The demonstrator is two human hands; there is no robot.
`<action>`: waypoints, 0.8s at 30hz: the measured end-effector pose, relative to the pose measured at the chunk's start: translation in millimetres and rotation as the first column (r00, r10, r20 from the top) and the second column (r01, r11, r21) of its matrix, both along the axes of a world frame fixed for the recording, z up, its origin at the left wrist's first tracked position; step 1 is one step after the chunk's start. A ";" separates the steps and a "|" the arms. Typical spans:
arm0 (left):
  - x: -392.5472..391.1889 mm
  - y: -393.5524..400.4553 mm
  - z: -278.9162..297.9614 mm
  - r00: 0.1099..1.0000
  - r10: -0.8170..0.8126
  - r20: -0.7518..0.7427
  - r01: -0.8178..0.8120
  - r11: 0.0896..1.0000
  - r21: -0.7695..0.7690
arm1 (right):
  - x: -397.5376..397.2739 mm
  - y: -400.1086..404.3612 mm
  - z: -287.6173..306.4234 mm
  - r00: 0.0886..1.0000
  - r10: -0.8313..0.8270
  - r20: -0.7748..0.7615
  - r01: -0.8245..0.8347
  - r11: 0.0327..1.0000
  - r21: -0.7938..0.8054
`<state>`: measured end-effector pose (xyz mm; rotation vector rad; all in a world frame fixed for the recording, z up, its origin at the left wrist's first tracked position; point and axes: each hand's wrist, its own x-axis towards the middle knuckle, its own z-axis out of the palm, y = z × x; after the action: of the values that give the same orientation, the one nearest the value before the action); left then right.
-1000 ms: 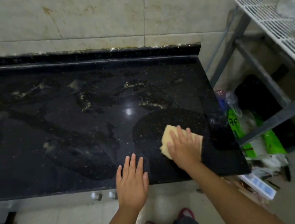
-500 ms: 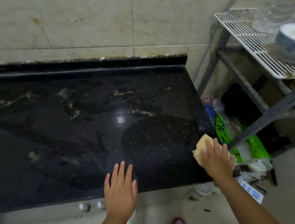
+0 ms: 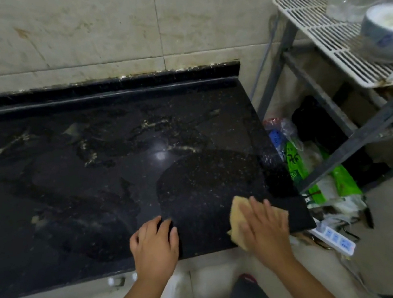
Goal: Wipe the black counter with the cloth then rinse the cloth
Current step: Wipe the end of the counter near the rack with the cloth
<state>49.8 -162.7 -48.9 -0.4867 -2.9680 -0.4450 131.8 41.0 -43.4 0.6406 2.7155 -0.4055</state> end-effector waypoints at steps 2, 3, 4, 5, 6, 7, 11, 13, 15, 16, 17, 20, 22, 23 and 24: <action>-7.3 9.6 5.3 1.000 0.012 -0.003 -0.012 1.000 0.006 | 0.2 33.0 -0.3 0.992 -0.128 0.008 0.128 0.992 0.006; -11.7 16.4 7.8 1.000 0.006 0.008 -0.006 1.000 -0.002 | -7.3 48.2 2.0 0.985 -0.171 0.008 0.170 0.985 0.040; -17.0 24.3 9.3 1.000 -0.003 0.024 0.003 1.000 -0.014 | -18.2 61.4 3.7 0.980 -0.201 -0.003 0.201 0.978 0.057; -22.3 32.6 10.5 0.999 -0.008 0.047 0.009 0.999 -0.032 | -30.1 72.9 4.7 0.976 -0.217 -0.022 0.218 0.974 0.066; -27.1 41.1 11.3 0.997 -0.008 0.072 0.012 0.998 -0.055 | -43.4 83.5 5.0 0.972 -0.231 -0.031 0.233 0.970 0.065; -30.9 49.0 11.9 0.995 -0.005 0.103 0.013 0.997 -0.075 | -57.9 93.4 5.0 0.969 -0.242 -0.044 0.244 0.968 0.059; -36.4 69.4 9.9 0.984 0.028 0.177 -0.008 0.994 -0.112 | -128.0 119.2 1.5 0.966 -0.237 -0.107 0.244 0.968 0.064; -39.5 74.5 5.0 0.980 0.052 0.190 -0.029 0.992 -0.124 | -167.3 117.3 -1.0 0.973 -0.193 -0.122 0.202 0.977 0.066; -43.5 78.7 0.5 0.977 0.092 0.190 -0.069 0.990 -0.123 | -203.6 104.3 -3.4 0.990 -0.083 -0.115 0.090 0.994 0.057; -45.8 81.9 -1.5 0.976 0.112 0.188 -0.090 0.989 -0.118 | -218.6 94.2 -4.6 0.994 -0.010 -0.113 0.016 0.999 0.049; -48.3 85.7 -2.6 0.973 0.129 0.191 -0.110 0.988 -0.109 | -229.3 82.8 -5.2 0.992 0.066 -0.112 -0.062 0.997 0.038; -57.1 98.7 -4.8 0.962 0.179 0.207 -0.167 0.983 -0.077 | -230.1 52.7 -8.6 0.952 0.291 -0.097 -0.291 0.957 0.013; -63.3 106.1 -6.4 0.951 0.218 0.219 -0.215 0.976 -0.039 | -204.2 52.0 -11.3 0.896 0.434 -0.091 -0.436 0.900 -0.007; -65.4 108.3 -6.9 0.944 0.234 0.230 -0.235 0.972 -0.025 | -184.7 59.3 -11.2 0.856 0.509 -0.088 -0.511 0.859 -0.001; -66.3 109.8 -8.1 0.940 0.242 0.239 -0.242 0.970 -0.033 | -163.6 69.7 -11.8 0.824 0.560 -0.084 -0.559 0.828 0.030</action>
<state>-16.5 -52.9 -57.1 -0.0648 -3.2033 -0.5062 -31.8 110.6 -55.3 -0.2017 2.8162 -0.2774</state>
